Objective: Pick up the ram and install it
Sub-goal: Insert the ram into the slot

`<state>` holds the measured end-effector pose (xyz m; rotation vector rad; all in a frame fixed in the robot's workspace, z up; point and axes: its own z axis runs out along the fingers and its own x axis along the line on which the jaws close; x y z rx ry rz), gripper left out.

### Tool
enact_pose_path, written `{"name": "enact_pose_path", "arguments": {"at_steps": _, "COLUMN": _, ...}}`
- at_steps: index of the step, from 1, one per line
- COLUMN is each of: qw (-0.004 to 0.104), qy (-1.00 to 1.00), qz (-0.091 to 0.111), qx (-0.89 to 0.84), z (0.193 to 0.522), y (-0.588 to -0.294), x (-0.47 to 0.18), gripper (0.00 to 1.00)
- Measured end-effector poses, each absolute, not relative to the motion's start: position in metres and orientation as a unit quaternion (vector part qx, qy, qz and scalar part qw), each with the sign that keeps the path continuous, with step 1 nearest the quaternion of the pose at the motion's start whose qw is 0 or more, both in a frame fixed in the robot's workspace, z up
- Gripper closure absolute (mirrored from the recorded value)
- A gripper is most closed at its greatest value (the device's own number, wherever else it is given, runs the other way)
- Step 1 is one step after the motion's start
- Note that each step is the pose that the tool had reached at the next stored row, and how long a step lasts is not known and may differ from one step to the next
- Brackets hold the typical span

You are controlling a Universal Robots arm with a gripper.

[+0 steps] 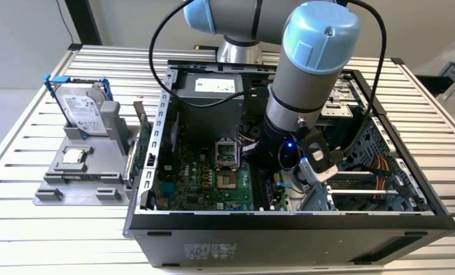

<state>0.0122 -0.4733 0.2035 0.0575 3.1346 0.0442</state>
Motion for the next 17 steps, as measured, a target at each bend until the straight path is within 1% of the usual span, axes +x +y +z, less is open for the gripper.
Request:
{"name": "enact_pose_path", "arguments": {"at_steps": 6, "qw": 0.003, "qy": 1.000, "qz": 0.014, "qx": 0.018, "z": 0.203, "y": -0.473, "x": 0.012, "gripper": 1.00}}
{"name": "enact_pose_path", "arguments": {"at_steps": 7, "qw": 0.003, "qy": 1.000, "qz": 0.014, "qx": 0.018, "z": 0.203, "y": -0.474, "x": 0.012, "gripper": 0.00}}
{"name": "enact_pose_path", "arguments": {"at_steps": 11, "qw": 0.003, "qy": 1.000, "qz": 0.014, "qx": 0.018, "z": 0.206, "y": -0.473, "x": 0.012, "gripper": 0.00}}
{"name": "enact_pose_path", "arguments": {"at_steps": 17, "qw": 0.003, "qy": 1.000, "qz": 0.014, "qx": 0.018, "z": 0.233, "y": -0.473, "x": 0.012, "gripper": 0.00}}
